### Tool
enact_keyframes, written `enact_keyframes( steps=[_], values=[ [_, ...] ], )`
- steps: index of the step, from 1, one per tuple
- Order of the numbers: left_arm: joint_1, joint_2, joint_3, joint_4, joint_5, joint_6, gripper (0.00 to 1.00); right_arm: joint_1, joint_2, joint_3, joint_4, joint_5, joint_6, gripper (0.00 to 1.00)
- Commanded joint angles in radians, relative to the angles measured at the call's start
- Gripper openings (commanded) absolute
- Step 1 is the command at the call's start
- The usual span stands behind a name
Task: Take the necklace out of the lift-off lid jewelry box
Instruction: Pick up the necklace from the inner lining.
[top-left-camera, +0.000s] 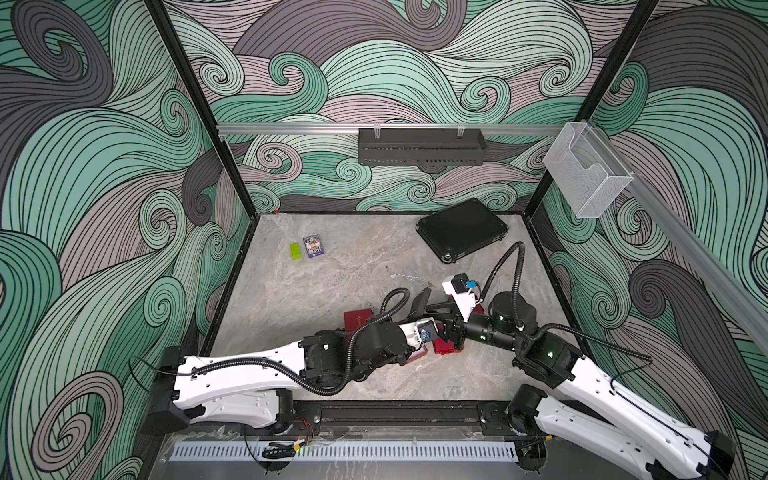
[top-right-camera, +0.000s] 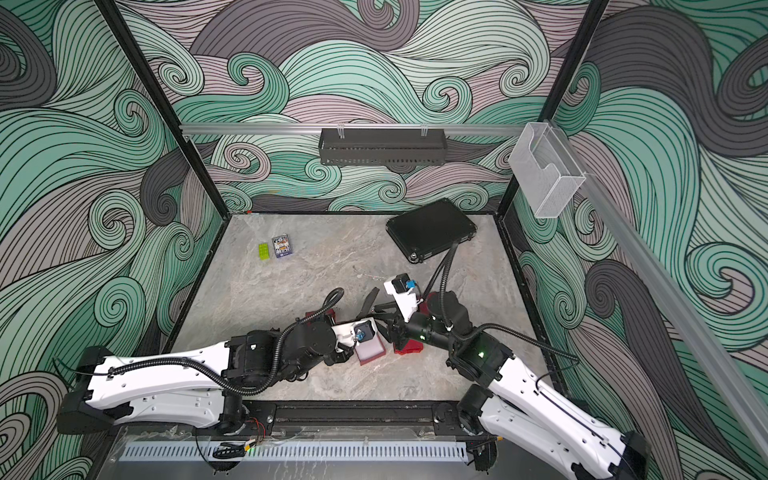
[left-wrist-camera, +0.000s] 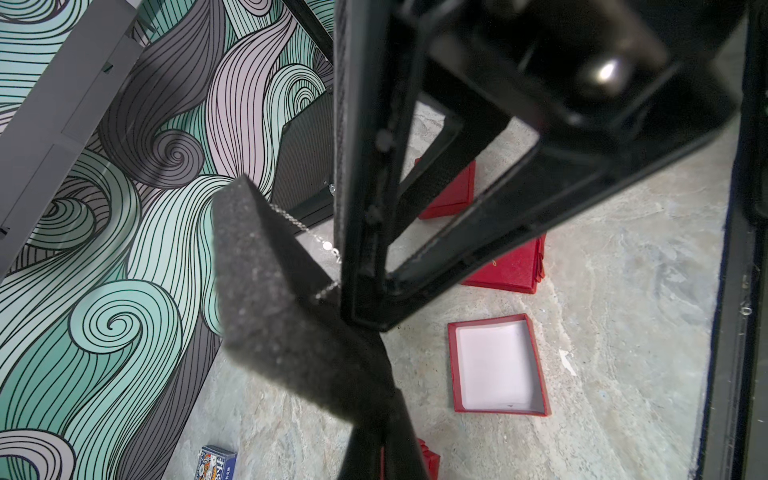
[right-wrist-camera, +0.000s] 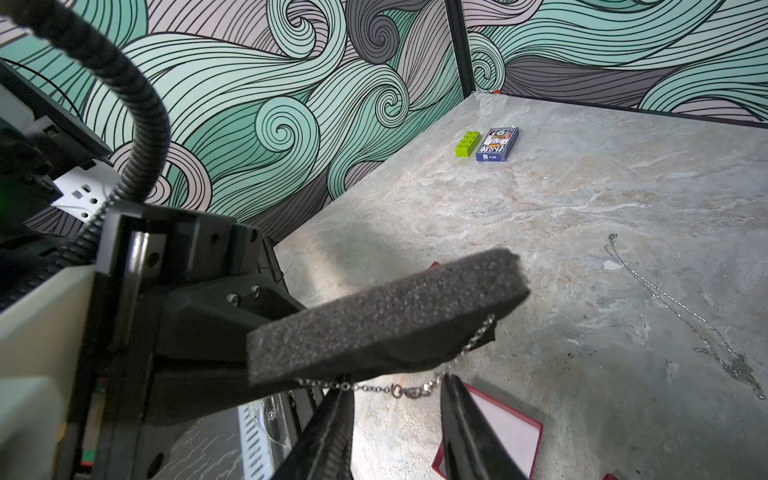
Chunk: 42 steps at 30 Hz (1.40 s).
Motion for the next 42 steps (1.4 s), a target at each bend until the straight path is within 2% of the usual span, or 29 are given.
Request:
enact_keyframes(
  steps=[1,6,10,21,24,27,30,33,39,42],
  values=[
    [-0.013,-0.001,0.048,-0.011,-0.002,-0.001,0.00,-0.005,-0.006,-0.012,0.041,-0.011,-0.003,0.39],
    [-0.019,-0.006,0.052,-0.018,-0.008,-0.001,0.00,-0.005,-0.006,-0.021,0.050,-0.009,-0.007,0.38],
    [-0.022,-0.008,0.065,-0.043,-0.012,-0.005,0.00,-0.005,-0.012,-0.036,0.085,-0.014,-0.009,0.32],
    [-0.029,-0.010,0.069,-0.056,-0.016,-0.005,0.00,-0.005,-0.002,-0.034,0.111,-0.011,-0.020,0.30],
    [-0.031,-0.010,0.072,-0.062,-0.016,-0.004,0.00,-0.005,-0.002,-0.034,0.117,-0.016,-0.024,0.32],
    [-0.030,-0.010,0.078,-0.068,-0.014,-0.004,0.00,-0.005,-0.002,-0.037,0.125,-0.015,-0.032,0.40],
    [-0.031,-0.008,0.093,-0.087,-0.008,-0.009,0.00,-0.005,0.006,-0.040,0.143,-0.016,-0.037,0.41],
    [-0.033,-0.010,0.099,-0.094,0.000,-0.011,0.00,-0.005,0.021,-0.040,0.161,-0.030,-0.038,0.38],
    [-0.033,-0.018,0.104,-0.104,0.000,-0.007,0.00,-0.005,0.031,-0.039,0.185,-0.038,-0.042,0.23],
    [-0.033,-0.018,0.106,-0.114,-0.026,-0.007,0.00,-0.005,0.016,-0.040,0.178,-0.009,-0.045,0.19]
  ],
)
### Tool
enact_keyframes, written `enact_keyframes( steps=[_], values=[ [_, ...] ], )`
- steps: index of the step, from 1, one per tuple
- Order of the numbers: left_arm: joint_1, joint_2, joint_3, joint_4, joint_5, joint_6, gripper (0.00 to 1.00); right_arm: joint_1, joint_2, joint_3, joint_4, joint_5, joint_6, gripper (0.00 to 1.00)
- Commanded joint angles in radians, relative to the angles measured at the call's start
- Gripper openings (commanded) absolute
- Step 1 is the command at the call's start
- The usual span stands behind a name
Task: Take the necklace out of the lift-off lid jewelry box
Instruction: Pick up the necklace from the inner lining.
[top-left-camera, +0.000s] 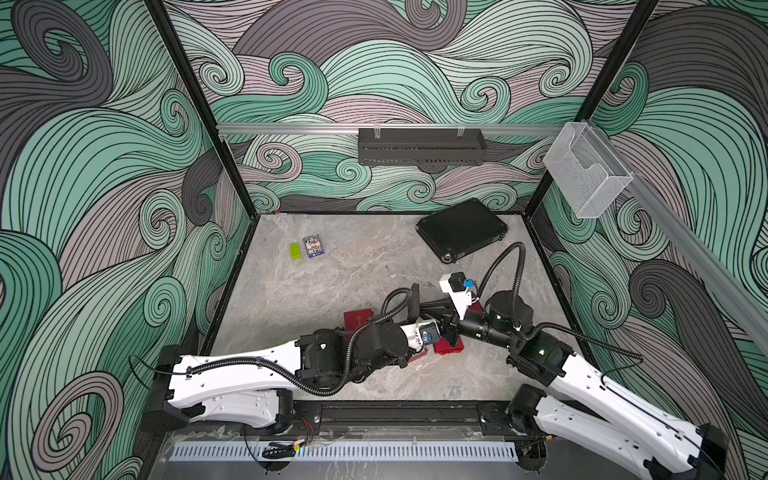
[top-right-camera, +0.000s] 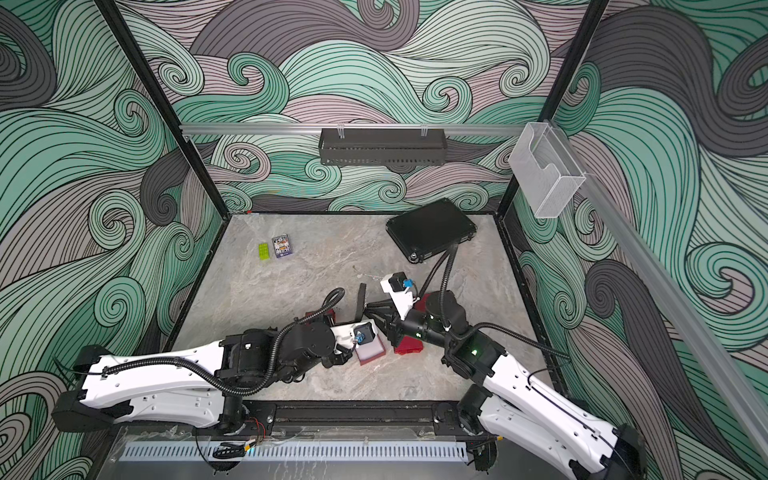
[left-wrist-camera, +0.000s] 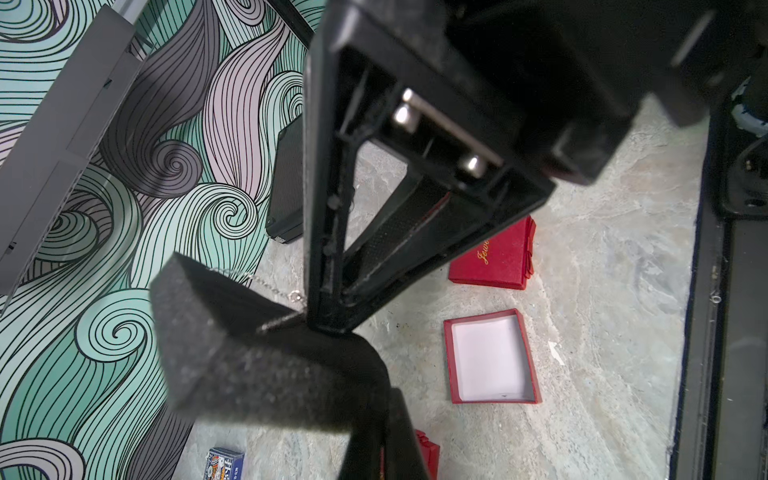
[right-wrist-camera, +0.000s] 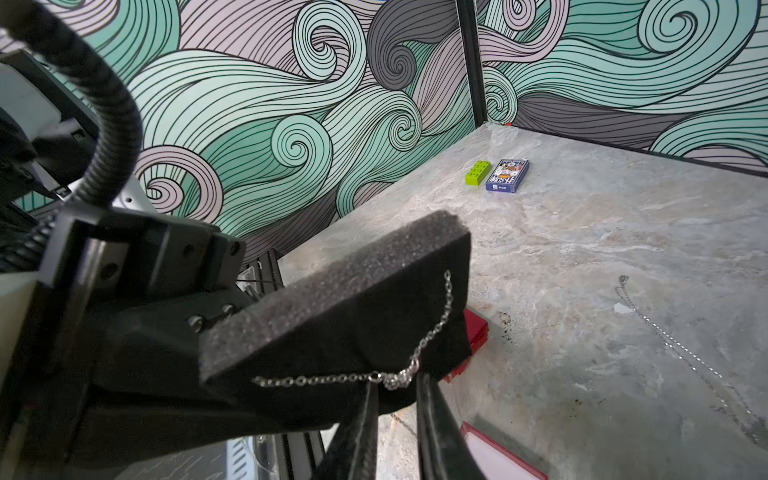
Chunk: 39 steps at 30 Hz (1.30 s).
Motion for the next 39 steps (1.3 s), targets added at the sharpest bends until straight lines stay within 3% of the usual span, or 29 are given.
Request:
enact_keyframes(
  steps=[1,5,10,15,25,39],
  values=[
    [-0.009,-0.016,0.049,-0.037,-0.043,-0.011,0.00,-0.003,-0.024,-0.006,0.022,0.031,-0.013,0.18],
    [-0.006,0.004,0.083,-0.101,-0.109,-0.023,0.00,-0.003,-0.061,-0.032,0.012,0.080,-0.021,0.19],
    [-0.006,0.065,0.189,-0.241,-0.178,-0.045,0.00,0.007,-0.117,-0.086,0.033,0.152,-0.023,0.44],
    [-0.005,0.151,0.286,-0.348,-0.263,-0.060,0.00,0.056,-0.127,-0.096,0.029,0.262,-0.054,0.50],
    [-0.005,0.281,0.426,-0.452,-0.259,-0.131,0.00,0.121,-0.121,-0.114,0.125,0.450,-0.084,0.55],
    [-0.007,0.344,0.476,-0.451,-0.212,-0.158,0.00,0.123,-0.066,-0.118,0.195,0.495,-0.093,0.53]
  ],
)
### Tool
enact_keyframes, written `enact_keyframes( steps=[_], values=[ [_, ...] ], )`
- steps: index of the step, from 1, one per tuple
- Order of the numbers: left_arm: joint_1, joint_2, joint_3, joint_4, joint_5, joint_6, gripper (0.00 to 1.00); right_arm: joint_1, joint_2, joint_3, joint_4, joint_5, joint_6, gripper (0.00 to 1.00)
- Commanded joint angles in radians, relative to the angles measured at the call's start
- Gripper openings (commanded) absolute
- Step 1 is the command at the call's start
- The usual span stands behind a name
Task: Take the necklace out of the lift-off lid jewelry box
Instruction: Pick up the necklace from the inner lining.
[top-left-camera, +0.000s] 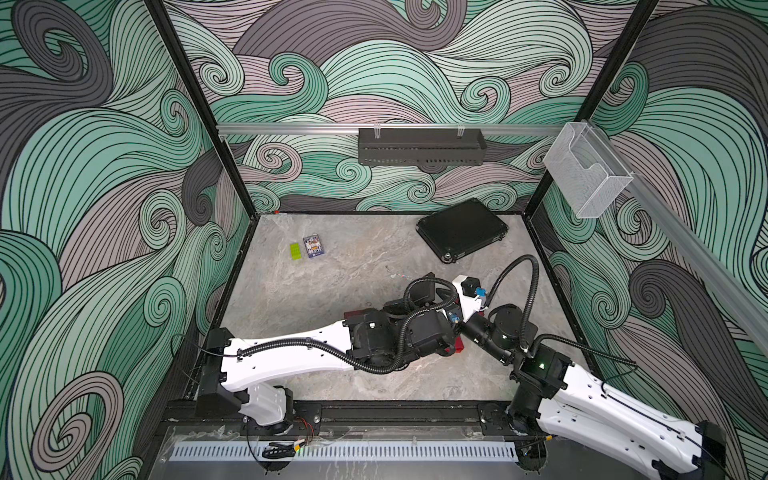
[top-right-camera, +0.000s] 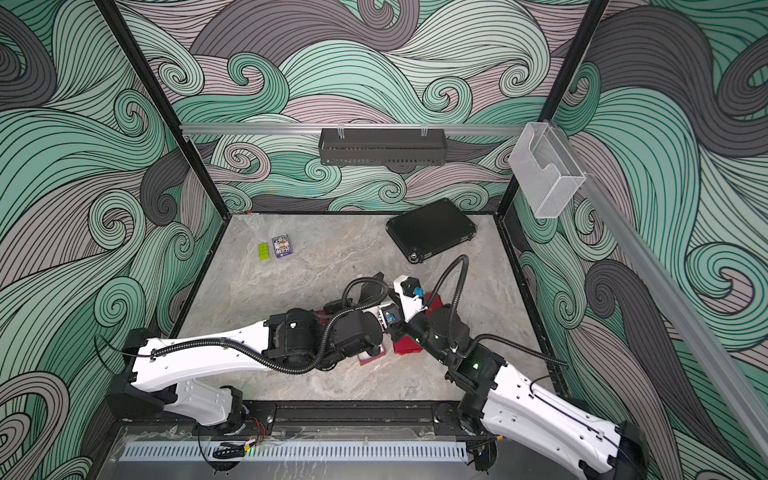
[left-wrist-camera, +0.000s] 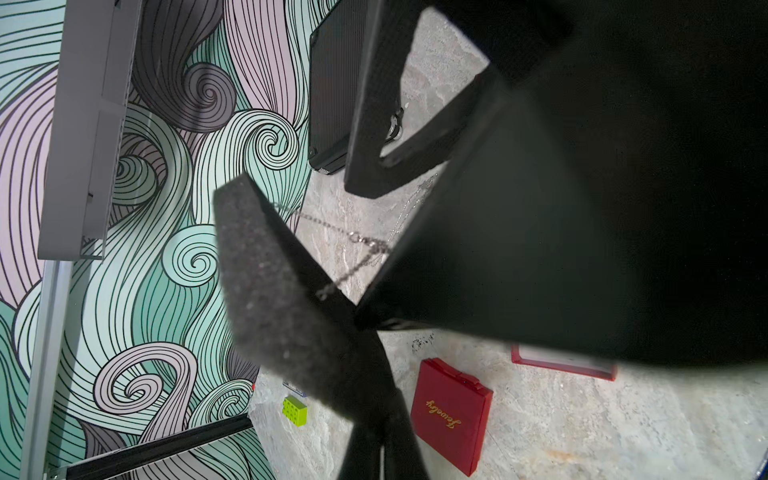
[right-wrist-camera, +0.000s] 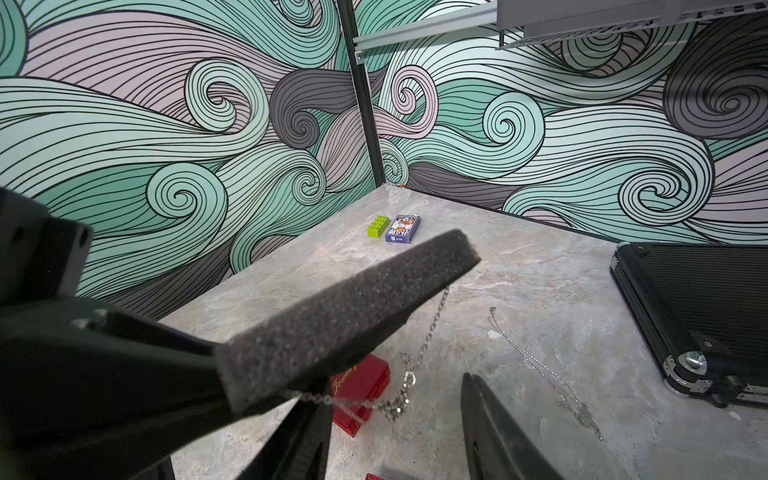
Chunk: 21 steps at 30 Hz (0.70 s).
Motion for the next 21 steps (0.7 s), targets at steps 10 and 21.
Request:
enact_keyframes(
  steps=[10,21],
  values=[
    [-0.006,-0.045,0.008,-0.004,0.046,-0.050,0.00,0.005,0.008,-0.005,0.058,0.069,-0.016,0.24],
    [0.007,-0.124,-0.090,0.055,0.111,-0.080,0.00,0.004,-0.062,0.028,-0.085,0.105,-0.026,0.01]
  ],
)
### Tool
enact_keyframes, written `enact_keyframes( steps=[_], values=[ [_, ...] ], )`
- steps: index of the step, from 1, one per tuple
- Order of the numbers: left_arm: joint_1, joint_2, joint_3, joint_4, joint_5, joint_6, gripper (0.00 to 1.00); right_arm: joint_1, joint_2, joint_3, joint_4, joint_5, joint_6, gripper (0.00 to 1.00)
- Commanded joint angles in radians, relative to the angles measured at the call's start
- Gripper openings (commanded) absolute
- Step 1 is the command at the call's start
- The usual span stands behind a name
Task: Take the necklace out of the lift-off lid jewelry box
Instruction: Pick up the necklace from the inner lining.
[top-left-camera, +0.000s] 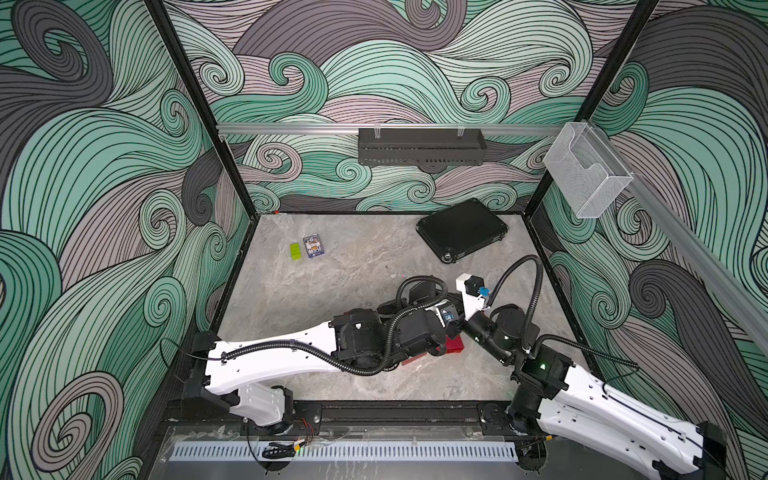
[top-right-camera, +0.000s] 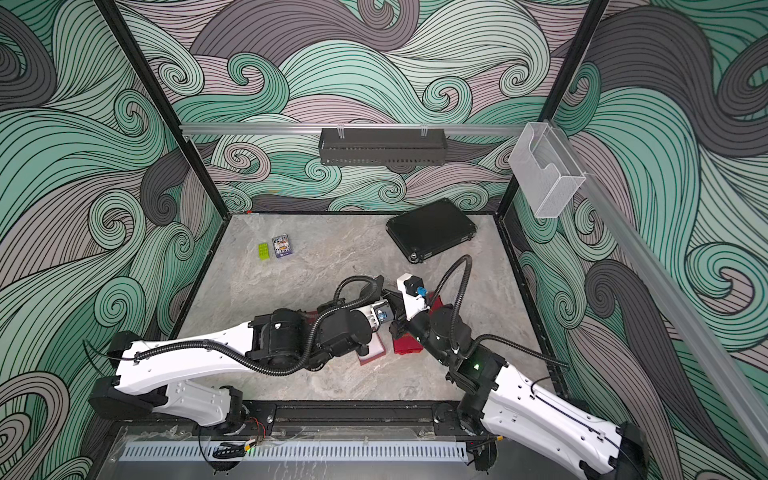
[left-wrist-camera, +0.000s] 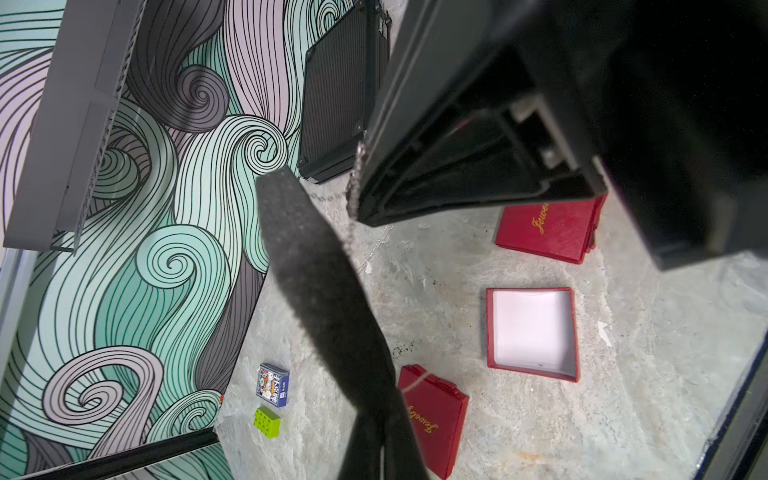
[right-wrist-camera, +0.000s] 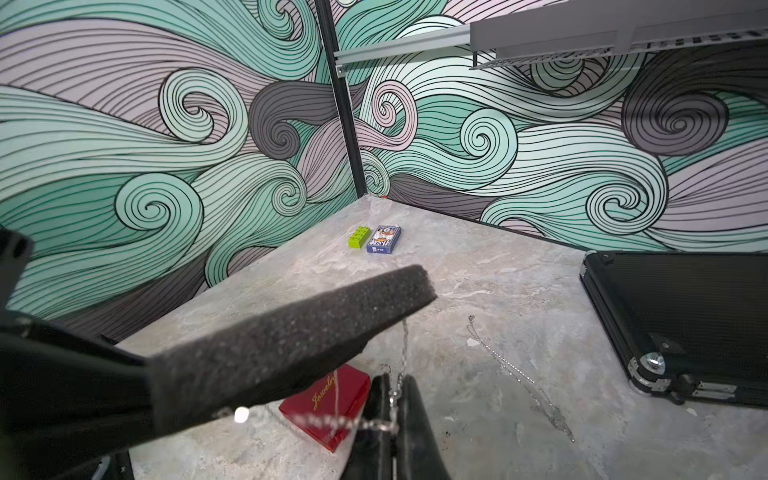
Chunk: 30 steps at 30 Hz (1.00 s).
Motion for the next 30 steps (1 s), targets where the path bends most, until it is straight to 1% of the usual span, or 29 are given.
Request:
enact_keyframes(
  steps=[1,4,6,9,13,18,22,26,30],
  values=[
    [0.008,-0.047,-0.044,0.028,0.059,-0.044,0.00,0.005,-0.034,0.039,-0.099,0.036,-0.008,0.00],
    [0.016,-0.081,-0.087,0.043,0.116,-0.061,0.00,0.003,-0.047,0.078,-0.173,0.033,-0.015,0.00],
    [0.021,-0.106,-0.113,0.046,0.173,-0.063,0.00,0.003,-0.041,0.108,-0.219,0.032,-0.020,0.00],
    [0.027,-0.135,-0.153,0.047,0.276,-0.066,0.00,0.003,-0.011,0.160,-0.273,0.028,-0.029,0.00],
    [0.033,-0.171,-0.214,0.058,0.370,-0.085,0.00,0.000,0.033,0.225,-0.316,0.014,-0.039,0.00],
    [0.043,-0.228,-0.313,0.108,0.457,-0.118,0.00,-0.001,0.119,0.340,-0.390,-0.020,-0.058,0.00],
    [0.043,-0.274,-0.386,0.154,0.535,-0.130,0.00,-0.007,0.183,0.403,-0.408,-0.055,-0.058,0.00],
    [0.043,-0.315,-0.450,0.205,0.631,-0.145,0.00,-0.027,0.250,0.468,-0.424,-0.098,-0.048,0.00],
    [0.043,-0.339,-0.492,0.240,0.678,-0.168,0.00,-0.065,0.319,0.530,-0.442,-0.150,-0.033,0.00]
  ],
)
